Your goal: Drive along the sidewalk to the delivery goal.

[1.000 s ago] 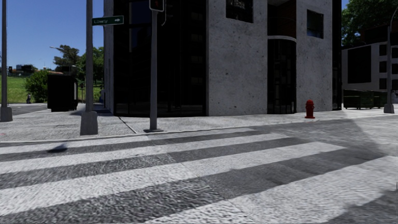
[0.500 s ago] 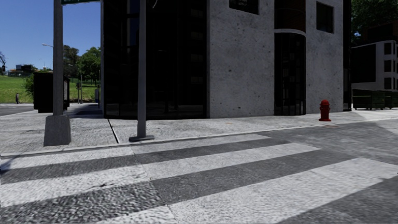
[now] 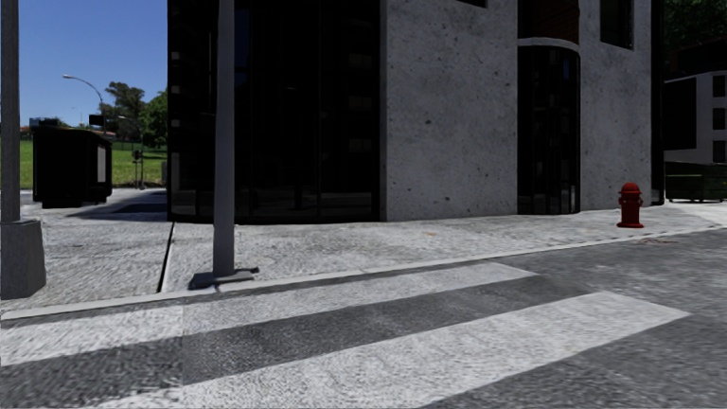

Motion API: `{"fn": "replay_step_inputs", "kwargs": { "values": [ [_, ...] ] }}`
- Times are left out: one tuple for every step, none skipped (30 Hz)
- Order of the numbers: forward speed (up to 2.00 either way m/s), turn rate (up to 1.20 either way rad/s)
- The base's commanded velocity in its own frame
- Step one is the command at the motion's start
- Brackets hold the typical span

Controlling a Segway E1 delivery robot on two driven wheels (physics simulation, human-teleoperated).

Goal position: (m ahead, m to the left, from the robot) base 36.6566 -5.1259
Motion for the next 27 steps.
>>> {"fn": "replay_step_inputs", "kwargs": {
  "values": [
    [2.0,0.0],
    [2.0,0.0],
    [2.0,0.0],
    [2.0,0.0],
    [2.0,0.0],
    [2.0,0.0],
    [2.0,0.0],
    [2.0,0.0],
    [2.0,0.0],
    [2.0,0.0],
    [2.0,0.0],
    [2.0,0.0],
    [2.0,0.0],
    [2.0,0.0],
    [2.0,0.0],
    [2.0,0.0],
    [2.0,0.0],
    [2.0,0.0],
    [2.0,0.0],
    [2.0,0.0],
    [2.0,0.0],
    [2.0,0.0],
    [2.0,0.0],
    [2.0,0.0],
    [2.0,0.0],
    [2.0,0.0],
    [2.0,0.0]
  ]
}}
